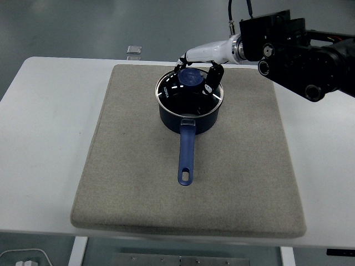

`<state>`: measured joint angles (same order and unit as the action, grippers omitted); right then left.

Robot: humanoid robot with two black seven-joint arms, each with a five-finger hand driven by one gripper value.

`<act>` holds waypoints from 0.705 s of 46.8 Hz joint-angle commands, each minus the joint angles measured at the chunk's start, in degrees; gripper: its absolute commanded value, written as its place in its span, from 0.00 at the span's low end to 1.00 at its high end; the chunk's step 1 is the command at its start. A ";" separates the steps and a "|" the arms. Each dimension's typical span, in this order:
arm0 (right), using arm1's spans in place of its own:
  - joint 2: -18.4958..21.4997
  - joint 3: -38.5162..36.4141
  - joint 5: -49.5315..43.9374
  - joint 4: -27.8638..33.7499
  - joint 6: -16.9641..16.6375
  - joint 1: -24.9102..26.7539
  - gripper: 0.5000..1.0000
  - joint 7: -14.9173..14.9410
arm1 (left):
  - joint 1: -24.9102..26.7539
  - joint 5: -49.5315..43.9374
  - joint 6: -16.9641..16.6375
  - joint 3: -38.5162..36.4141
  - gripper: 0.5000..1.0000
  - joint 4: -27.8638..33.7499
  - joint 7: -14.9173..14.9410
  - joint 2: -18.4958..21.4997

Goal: Lift the pot lid and place it to the right of the pot.

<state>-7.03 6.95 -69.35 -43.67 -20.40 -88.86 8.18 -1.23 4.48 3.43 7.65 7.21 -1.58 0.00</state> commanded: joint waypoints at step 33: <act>0.00 -0.27 0.09 -0.10 -0.08 -0.35 0.59 0.08 | 0.00 0.00 0.00 0.00 1.00 0.00 0.00 0.00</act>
<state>-7.01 6.71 -69.26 -43.77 -20.48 -89.30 8.27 -1.23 4.48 3.43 7.65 7.21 -1.57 0.00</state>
